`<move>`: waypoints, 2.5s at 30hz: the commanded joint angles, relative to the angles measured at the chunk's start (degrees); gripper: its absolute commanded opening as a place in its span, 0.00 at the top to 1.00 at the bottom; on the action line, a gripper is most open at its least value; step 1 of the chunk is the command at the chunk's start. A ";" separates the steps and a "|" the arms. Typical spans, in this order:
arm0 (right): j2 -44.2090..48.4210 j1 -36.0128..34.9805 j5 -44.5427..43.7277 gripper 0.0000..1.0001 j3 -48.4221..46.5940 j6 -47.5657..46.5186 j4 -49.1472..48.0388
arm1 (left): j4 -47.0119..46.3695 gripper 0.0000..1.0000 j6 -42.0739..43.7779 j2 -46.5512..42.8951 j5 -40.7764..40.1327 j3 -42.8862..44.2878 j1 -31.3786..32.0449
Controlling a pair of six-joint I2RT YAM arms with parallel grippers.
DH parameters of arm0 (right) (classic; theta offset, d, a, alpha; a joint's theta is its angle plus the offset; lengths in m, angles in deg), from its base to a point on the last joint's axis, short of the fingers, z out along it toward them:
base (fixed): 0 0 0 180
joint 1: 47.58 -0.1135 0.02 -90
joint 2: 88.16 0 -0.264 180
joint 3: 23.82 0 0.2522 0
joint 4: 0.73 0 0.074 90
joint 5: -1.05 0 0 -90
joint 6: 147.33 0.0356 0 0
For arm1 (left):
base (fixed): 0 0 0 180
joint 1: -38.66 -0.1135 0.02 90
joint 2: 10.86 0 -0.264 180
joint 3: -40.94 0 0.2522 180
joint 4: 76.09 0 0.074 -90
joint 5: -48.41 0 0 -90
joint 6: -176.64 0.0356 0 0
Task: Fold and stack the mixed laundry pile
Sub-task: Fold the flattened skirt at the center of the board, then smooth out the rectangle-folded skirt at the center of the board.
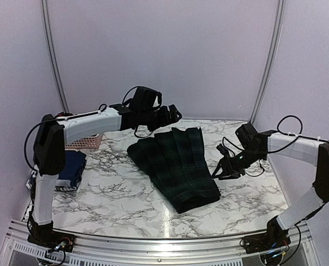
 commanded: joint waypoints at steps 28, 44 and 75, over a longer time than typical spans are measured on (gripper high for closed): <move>-6.73 -6.28 14.09 0.68 -2.11 1.48 -6.87 | -2.00 0.10 8.46 -8.34 22.32 -23.62 -1.26; -15.20 -7.38 20.69 0.66 -2.58 11.16 -24.96 | -26.03 0.08 -10.67 -10.13 23.85 -39.90 10.60; -18.57 -7.58 17.90 0.68 11.87 6.99 -27.16 | -34.53 0.09 -8.58 -13.70 23.93 -53.56 15.02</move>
